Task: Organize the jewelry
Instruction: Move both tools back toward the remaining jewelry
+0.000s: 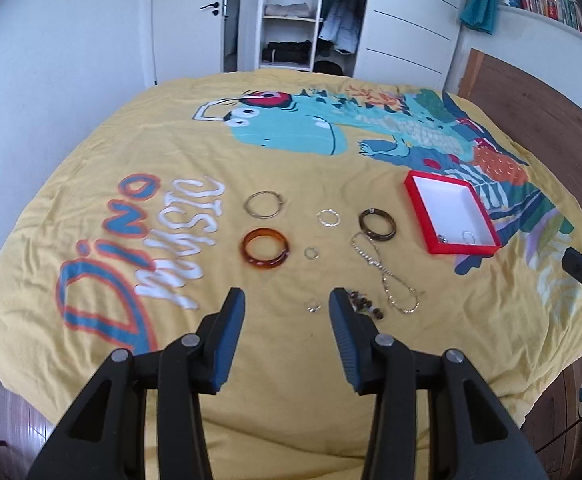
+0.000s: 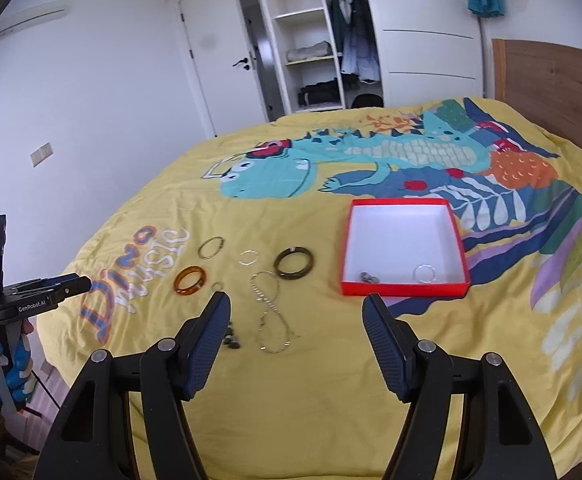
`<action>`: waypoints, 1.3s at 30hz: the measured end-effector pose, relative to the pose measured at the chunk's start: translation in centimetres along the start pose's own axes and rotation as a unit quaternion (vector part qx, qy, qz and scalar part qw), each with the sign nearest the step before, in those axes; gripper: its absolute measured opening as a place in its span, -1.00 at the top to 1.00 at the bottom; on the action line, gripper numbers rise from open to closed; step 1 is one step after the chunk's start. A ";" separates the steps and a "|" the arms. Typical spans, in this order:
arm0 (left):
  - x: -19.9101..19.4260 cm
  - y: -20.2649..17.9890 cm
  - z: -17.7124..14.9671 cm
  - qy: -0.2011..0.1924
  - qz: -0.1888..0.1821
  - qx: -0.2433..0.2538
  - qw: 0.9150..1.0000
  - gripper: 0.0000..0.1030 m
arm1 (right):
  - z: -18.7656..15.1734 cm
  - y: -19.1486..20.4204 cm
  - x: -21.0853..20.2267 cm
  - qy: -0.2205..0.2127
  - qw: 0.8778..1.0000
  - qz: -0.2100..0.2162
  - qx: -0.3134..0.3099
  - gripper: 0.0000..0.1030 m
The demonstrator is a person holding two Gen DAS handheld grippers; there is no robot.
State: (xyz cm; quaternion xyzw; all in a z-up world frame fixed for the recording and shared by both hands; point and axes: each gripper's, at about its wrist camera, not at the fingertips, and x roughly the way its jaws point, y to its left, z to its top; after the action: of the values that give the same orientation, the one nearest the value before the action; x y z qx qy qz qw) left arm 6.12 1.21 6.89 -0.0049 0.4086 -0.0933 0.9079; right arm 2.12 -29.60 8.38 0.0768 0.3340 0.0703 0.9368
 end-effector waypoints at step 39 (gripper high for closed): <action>12.0 0.7 -4.8 0.099 -0.034 0.007 0.995 0.19 | -3.9 3.6 13.7 0.134 0.989 0.068 -0.010 0.12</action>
State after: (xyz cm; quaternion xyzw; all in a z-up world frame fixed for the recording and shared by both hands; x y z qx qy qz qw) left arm 10.48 0.18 -5.22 -0.0033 0.4950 -0.1269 0.8596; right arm 9.80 -23.19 -2.34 0.0801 0.4502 0.1472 0.8771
